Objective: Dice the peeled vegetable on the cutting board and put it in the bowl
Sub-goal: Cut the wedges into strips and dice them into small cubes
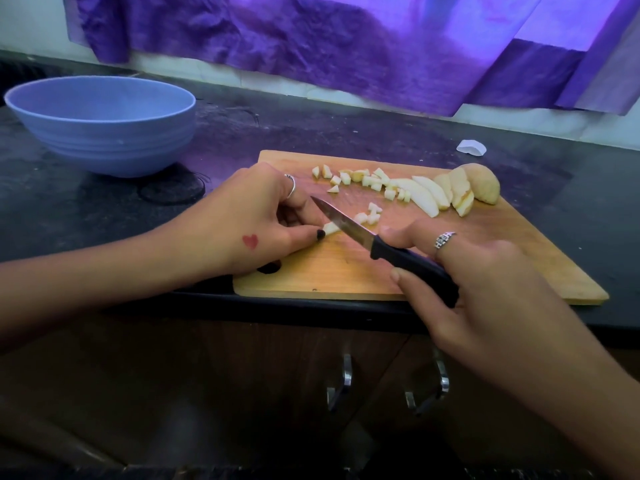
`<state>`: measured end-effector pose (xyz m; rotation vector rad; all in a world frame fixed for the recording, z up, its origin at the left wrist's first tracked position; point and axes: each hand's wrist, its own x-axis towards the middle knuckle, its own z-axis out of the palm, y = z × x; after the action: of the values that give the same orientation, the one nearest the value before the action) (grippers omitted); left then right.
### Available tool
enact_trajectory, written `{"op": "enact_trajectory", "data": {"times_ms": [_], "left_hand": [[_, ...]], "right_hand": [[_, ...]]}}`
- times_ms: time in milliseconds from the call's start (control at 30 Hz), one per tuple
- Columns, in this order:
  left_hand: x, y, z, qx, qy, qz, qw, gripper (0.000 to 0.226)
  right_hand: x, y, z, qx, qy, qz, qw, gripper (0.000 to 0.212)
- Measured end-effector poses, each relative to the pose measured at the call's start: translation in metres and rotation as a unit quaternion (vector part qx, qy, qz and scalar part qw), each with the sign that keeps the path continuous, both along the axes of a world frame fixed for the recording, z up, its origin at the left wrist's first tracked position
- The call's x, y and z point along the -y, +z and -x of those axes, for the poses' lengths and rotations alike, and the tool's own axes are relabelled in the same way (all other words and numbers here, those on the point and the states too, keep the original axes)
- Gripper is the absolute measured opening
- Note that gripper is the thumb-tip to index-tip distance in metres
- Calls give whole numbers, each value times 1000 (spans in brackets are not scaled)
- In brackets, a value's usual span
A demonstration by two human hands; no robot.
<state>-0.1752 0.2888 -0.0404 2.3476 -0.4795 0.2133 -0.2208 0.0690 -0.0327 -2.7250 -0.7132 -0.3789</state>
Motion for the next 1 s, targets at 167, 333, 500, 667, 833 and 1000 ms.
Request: {"op": "enact_trajectory", "data": {"times_ms": [167, 333, 500, 667, 833, 1000], "left_hand": [[0, -3, -1, 11, 19, -9, 1000, 10], [2, -5, 0, 32, 28, -17, 999, 10], [2, -3, 1, 34, 24, -12, 999, 14], [1, 0, 1, 40, 43, -26, 998, 7], [0, 0, -2, 65, 75, -51, 994, 17], [-4, 3, -9, 42, 84, -62, 994, 27]], "right_hand": [[-13, 6, -8, -23, 0, 46, 999, 30], [-14, 3, -8, -16, 17, 56, 998, 24], [5, 6, 10, 1, 6, 41, 999, 28], [-2, 3, -8, 7, -9, 5, 1000, 14], [-2, 0, -6, 8, -1, 18, 1000, 18], [-8, 8, 0, -4, 36, 29, 999, 19]]}}
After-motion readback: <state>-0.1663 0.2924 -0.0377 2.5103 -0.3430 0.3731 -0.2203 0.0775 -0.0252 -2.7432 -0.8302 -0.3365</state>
